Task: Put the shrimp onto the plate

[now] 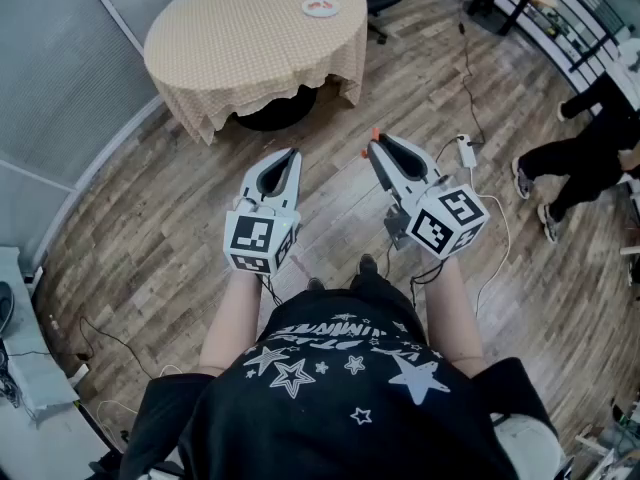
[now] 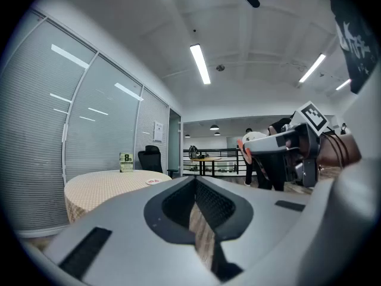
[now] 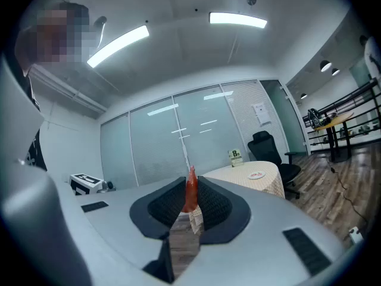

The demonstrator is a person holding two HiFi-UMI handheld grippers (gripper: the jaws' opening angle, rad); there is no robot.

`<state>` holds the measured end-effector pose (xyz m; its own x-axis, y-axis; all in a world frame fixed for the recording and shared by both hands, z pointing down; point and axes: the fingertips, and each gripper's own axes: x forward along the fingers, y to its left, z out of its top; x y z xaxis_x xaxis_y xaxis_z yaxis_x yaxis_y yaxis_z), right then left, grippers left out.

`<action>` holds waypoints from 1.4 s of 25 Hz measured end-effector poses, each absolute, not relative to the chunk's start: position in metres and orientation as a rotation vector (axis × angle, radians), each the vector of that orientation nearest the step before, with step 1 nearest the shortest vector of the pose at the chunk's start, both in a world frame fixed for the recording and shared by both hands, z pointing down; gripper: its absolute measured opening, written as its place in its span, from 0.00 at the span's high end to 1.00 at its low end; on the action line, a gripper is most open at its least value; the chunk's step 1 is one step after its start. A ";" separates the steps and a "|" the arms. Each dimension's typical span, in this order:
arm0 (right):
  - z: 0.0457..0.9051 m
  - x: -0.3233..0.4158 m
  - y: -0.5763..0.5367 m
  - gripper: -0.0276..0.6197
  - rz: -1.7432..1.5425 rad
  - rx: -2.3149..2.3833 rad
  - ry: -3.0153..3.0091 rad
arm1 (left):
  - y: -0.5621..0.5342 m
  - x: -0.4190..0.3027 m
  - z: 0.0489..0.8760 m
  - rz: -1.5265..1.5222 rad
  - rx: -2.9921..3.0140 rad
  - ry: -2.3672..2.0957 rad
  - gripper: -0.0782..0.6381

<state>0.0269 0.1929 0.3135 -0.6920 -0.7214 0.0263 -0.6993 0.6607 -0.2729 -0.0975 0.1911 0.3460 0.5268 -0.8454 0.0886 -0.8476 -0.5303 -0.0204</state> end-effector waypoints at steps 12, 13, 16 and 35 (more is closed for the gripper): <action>0.326 0.013 0.211 0.85 -0.424 -1.197 2.819 | 0.210 -0.110 0.348 0.146 2.713 -1.526 0.88; 0.328 0.011 0.214 0.85 -0.429 -1.198 2.823 | 0.212 -0.111 0.350 0.148 2.712 -1.523 0.88; 0.333 0.008 0.218 0.85 -0.445 -1.202 2.832 | 0.216 -0.114 0.354 0.153 2.704 -1.509 0.88; 0.356 0.013 0.232 0.85 -0.503 -1.216 2.816 | 0.231 -0.123 0.377 0.140 2.664 -1.447 0.88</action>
